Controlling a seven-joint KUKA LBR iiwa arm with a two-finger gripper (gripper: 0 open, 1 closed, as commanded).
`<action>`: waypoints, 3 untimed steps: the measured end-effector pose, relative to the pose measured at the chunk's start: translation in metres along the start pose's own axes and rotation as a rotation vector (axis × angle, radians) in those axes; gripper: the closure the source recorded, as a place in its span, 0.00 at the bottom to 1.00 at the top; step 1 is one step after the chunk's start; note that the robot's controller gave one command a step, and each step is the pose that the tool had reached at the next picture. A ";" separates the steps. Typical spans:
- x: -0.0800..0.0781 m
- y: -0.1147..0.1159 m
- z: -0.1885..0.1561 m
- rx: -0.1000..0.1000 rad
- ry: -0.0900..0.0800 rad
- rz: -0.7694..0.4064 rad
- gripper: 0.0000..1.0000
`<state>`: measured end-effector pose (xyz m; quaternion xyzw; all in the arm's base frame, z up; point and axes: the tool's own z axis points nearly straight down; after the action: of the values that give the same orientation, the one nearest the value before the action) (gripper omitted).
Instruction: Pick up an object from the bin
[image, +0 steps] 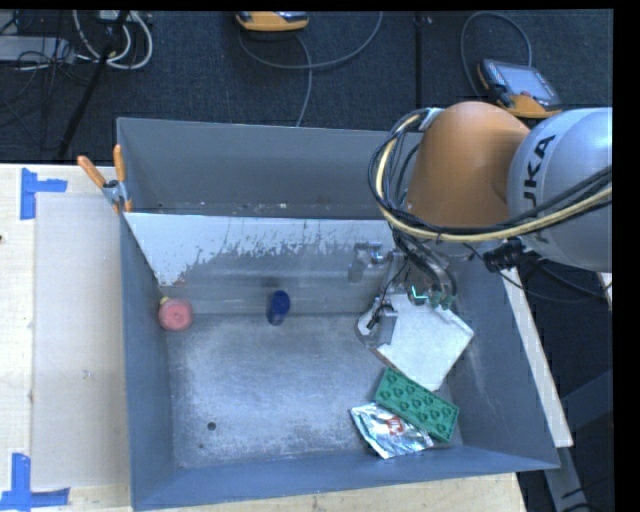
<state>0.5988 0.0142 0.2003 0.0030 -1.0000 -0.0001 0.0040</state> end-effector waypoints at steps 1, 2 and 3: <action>0.069 -0.071 0.135 -0.001 0.000 0.073 0.00; 0.072 -0.112 0.101 -0.001 -0.009 0.343 0.00; 0.114 -0.047 0.078 -0.001 -0.004 0.349 0.00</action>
Offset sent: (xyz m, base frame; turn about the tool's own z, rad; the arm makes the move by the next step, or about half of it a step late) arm -0.0672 -0.0705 -0.1303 0.0682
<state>0.4847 -0.0331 0.1229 -0.1708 -0.9853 0.0000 0.0022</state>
